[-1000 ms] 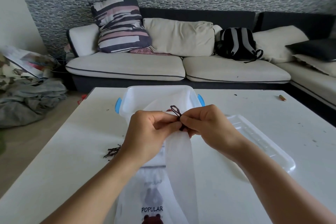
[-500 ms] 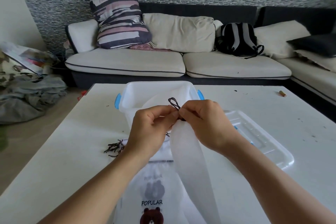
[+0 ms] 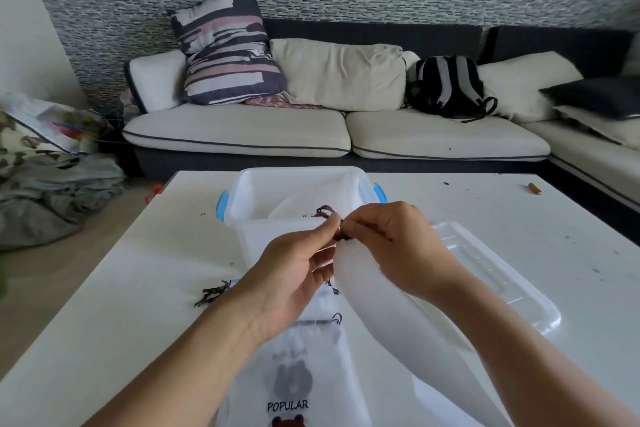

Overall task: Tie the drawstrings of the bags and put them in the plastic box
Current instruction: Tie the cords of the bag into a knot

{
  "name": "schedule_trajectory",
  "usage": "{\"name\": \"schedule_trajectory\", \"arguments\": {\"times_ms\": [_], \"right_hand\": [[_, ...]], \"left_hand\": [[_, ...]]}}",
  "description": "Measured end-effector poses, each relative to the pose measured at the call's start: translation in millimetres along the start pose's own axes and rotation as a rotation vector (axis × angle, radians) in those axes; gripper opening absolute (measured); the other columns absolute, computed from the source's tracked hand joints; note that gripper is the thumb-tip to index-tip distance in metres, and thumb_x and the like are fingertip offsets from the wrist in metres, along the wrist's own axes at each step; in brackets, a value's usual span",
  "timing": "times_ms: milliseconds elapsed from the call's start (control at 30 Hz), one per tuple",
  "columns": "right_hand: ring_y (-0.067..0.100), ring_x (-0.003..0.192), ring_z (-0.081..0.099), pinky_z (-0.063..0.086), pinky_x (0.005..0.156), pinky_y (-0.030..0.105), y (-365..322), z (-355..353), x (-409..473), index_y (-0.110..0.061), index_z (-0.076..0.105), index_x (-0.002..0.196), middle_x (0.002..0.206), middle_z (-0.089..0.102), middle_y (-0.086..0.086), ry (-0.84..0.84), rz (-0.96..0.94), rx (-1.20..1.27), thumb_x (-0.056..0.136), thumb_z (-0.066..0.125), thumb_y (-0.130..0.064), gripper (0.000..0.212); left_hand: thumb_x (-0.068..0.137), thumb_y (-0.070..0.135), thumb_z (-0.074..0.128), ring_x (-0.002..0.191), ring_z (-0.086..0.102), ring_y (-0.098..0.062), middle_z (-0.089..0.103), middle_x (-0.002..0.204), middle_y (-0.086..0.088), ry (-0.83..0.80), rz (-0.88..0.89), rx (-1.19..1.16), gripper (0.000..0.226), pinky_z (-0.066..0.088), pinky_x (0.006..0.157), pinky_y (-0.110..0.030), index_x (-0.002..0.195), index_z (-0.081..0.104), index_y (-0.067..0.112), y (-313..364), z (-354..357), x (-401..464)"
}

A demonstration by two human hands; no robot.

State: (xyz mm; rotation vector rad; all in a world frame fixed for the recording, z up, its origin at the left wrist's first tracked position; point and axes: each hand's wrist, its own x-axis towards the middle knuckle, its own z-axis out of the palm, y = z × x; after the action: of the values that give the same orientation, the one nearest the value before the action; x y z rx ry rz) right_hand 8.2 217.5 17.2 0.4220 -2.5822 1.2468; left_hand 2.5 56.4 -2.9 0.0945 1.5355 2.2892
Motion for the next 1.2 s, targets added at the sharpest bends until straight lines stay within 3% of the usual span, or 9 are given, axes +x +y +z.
{"name": "schedule_trajectory", "arguments": {"times_ms": [100,200,300,533,633,900,1000,1133,1200], "right_hand": [[0.013,0.067,0.057,0.042,0.058,0.021,0,4,0,-0.011,0.073,0.081,0.068,0.067,-0.003,-0.015,-0.047,-0.058,0.095,0.057,-0.006,0.022],[0.016,0.068,0.054,0.041,0.06,0.021,3,5,0,-0.008,0.072,0.08,0.069,0.065,0.002,-0.01,-0.079,-0.089,0.095,0.058,-0.009,0.021],[0.017,0.063,0.052,0.042,0.059,0.025,6,6,0,-0.005,0.069,0.077,0.066,0.06,0.004,-0.023,-0.064,-0.104,0.097,0.058,-0.013,0.024],[0.006,0.067,0.057,0.041,0.06,0.013,5,7,0,-0.015,0.075,0.08,0.069,0.068,-0.013,-0.045,0.011,-0.097,0.096,0.058,-0.01,0.024],[0.001,0.059,0.053,0.039,0.057,0.012,3,10,0,-0.017,0.073,0.076,0.057,0.058,-0.022,-0.083,0.05,-0.082,0.096,0.058,-0.01,0.026],[0.004,0.056,0.051,0.037,0.053,0.013,1,19,-1,-0.018,0.072,0.073,0.054,0.058,-0.021,-0.068,0.091,-0.061,0.094,0.057,-0.008,0.028],[0.009,0.067,0.058,0.043,0.057,0.019,3,17,-1,-0.017,0.074,0.076,0.069,0.069,-0.011,-0.07,0.099,-0.07,0.095,0.057,-0.01,0.026],[0.012,0.072,0.062,0.046,0.064,0.021,6,17,-1,-0.018,0.074,0.075,0.074,0.072,-0.008,-0.065,0.125,-0.075,0.095,0.059,-0.012,0.026],[0.008,0.07,0.06,0.044,0.059,0.016,7,16,0,-0.02,0.074,0.073,0.072,0.071,-0.01,-0.059,0.143,-0.073,0.095,0.058,-0.012,0.028]], "left_hand": [[0.08,0.035,0.072,0.101,0.069,-0.028,0.075,0.105,-0.019,0.035,0.068,0.23,0.047,0.049,0.102,-0.044,0.1,0.072,-0.007,1,-3,0],[0.087,0.021,0.075,0.098,0.071,-0.033,0.075,0.096,-0.021,0.072,0.178,0.41,0.022,0.049,0.102,-0.05,0.091,0.075,-0.001,5,-7,-1],[0.085,0.008,0.076,0.084,0.074,-0.027,0.078,0.081,-0.006,0.146,0.321,0.591,0.004,0.059,0.086,-0.039,0.085,0.079,0.011,9,-13,-2],[0.088,0.016,0.074,0.067,0.069,-0.006,0.075,0.073,0.011,0.158,0.548,1.055,0.009,0.057,0.071,-0.024,0.084,0.08,0.02,16,-30,-4],[0.081,0.027,0.066,0.068,0.067,-0.011,0.071,0.071,0.011,0.174,0.71,1.255,0.011,0.057,0.066,-0.032,0.076,0.075,0.023,16,-34,-4],[0.071,0.031,0.062,0.065,0.061,-0.019,0.063,0.063,0.006,0.235,0.564,1.277,0.015,0.053,0.06,-0.038,0.064,0.058,0.018,11,-31,-5],[0.067,0.034,0.055,0.064,0.058,-0.021,0.061,0.062,0.004,0.219,0.48,1.316,0.018,0.052,0.059,-0.038,0.063,0.055,0.016,14,-31,-8],[0.061,0.04,0.055,0.082,0.065,-0.01,0.066,0.08,0.014,0.211,0.345,1.353,0.022,0.055,0.073,-0.034,0.077,0.061,0.026,17,-38,-9],[0.062,0.033,0.06,0.079,0.062,-0.007,0.064,0.078,0.013,0.28,0.491,1.259,0.019,0.054,0.072,-0.032,0.078,0.059,0.025,18,-39,-10]]}}
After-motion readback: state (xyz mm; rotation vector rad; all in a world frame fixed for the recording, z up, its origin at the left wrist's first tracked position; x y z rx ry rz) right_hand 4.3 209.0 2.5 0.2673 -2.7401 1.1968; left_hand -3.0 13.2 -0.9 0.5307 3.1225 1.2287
